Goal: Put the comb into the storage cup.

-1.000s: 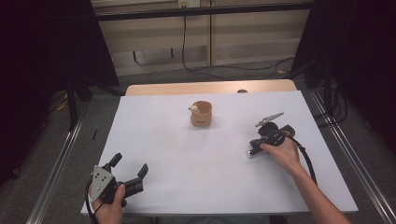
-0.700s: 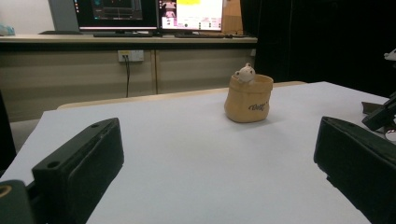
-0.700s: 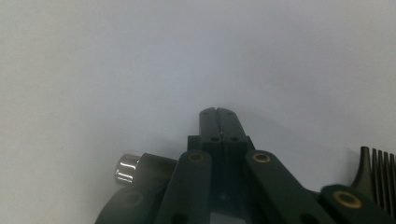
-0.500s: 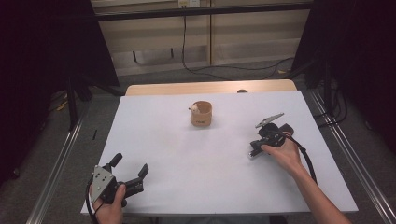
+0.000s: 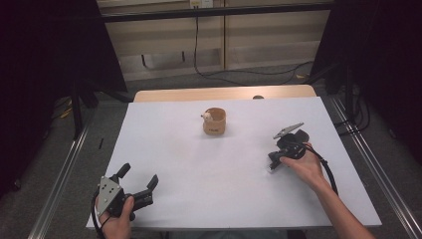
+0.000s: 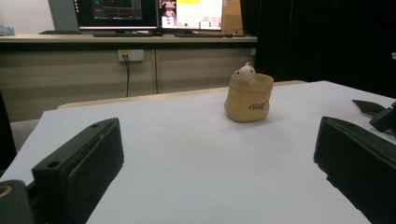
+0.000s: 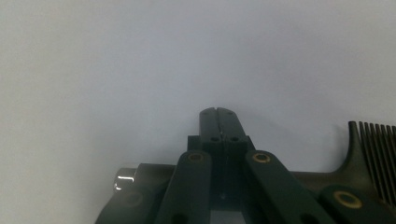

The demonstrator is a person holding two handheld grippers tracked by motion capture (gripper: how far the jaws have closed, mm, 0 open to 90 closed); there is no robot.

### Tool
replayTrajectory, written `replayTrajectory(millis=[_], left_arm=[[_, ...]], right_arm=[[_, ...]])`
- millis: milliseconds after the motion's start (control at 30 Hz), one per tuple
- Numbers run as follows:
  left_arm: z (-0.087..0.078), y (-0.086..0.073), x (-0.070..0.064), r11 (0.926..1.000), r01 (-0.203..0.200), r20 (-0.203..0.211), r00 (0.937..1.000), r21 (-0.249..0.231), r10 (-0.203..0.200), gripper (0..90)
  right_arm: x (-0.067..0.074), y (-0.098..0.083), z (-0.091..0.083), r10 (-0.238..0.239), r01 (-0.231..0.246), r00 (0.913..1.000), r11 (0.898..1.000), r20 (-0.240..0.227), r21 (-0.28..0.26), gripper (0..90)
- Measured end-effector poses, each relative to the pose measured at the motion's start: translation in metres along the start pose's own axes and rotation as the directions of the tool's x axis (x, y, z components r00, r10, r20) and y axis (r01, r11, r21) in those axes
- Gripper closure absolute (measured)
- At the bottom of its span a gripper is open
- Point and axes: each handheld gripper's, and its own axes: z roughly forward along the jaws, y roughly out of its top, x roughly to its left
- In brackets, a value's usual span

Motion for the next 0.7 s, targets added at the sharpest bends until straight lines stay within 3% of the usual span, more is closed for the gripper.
replayTrajectory(millis=[700], left_arm=[[0.0010,0.0006,0.0000,0.9999,-0.013,-0.001,0.9999,0.004,0.013,1.6]], right_arm=[[0.0020,-0.0097,-0.0078,-0.010,0.010,0.9999,1.000,0.007,0.018,90.0]])
